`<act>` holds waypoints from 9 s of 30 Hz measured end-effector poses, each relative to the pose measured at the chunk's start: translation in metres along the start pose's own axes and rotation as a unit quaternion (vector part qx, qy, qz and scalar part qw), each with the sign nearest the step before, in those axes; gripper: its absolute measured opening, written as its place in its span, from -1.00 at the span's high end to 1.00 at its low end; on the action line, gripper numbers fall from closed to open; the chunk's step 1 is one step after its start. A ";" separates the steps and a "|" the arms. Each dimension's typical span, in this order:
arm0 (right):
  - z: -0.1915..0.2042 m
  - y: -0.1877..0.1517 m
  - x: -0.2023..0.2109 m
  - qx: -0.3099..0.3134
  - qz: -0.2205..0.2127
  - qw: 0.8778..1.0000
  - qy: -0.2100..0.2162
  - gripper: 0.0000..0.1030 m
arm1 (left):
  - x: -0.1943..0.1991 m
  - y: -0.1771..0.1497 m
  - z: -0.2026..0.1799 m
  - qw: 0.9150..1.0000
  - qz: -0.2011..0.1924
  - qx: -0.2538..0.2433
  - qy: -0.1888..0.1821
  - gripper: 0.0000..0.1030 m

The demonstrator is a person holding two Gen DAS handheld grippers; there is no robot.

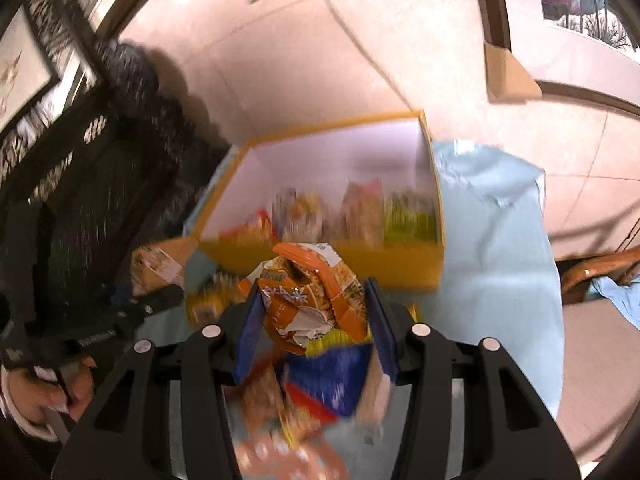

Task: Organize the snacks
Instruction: 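Carry both bags into the yellow box and open both grippers, then move both grippers back over the snack pile, then grasp the clear bag of round snacks with the left gripper while the right grasps the red-topped bag, then carry both held bags into the yellow box and open both grippers, then move both grippers back over the remaining snacks, then grasp the red wafer bar with the left gripper while the right grasps the rice-cracker stick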

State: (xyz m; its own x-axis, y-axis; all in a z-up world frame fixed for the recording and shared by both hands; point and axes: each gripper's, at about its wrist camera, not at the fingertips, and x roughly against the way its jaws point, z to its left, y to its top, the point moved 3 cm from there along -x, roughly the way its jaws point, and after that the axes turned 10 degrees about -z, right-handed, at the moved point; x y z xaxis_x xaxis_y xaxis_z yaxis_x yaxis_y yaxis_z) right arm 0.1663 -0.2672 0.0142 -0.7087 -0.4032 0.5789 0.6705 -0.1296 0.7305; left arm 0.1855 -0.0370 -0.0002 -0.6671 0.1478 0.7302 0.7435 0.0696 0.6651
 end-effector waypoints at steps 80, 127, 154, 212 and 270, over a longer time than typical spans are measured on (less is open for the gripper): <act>-0.010 -0.164 -0.029 -0.017 0.183 0.983 -0.025 -0.42 | -0.069 -0.162 0.029 0.987 0.156 0.000 -0.046 0.26; 0.009 -0.146 0.002 -0.047 0.139 0.989 -0.027 0.28 | 0.028 -0.139 0.030 0.997 0.073 0.008 -0.005 0.25; -0.022 -0.067 0.031 -0.067 0.037 0.997 -0.027 0.28 | 0.032 -0.064 0.022 0.999 0.024 0.009 -0.029 0.25; -0.067 -0.036 -0.022 -0.137 0.028 0.987 -0.085 -0.37 | -0.038 -0.045 0.043 0.999 0.031 -0.012 0.021 -0.71; -0.044 -0.148 -0.081 0.082 0.216 0.959 -0.167 0.06 | -0.087 -0.144 0.060 0.988 0.153 0.006 0.013 0.54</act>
State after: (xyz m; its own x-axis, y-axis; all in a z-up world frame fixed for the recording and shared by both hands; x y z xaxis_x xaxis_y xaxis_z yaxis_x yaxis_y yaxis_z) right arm 0.1336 -0.2554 -0.1567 -0.4216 -0.0720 0.9039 0.8932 0.1389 0.4277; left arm 0.1391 -0.0009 -0.1686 -0.4124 0.1392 0.9003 0.9107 0.0371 0.4114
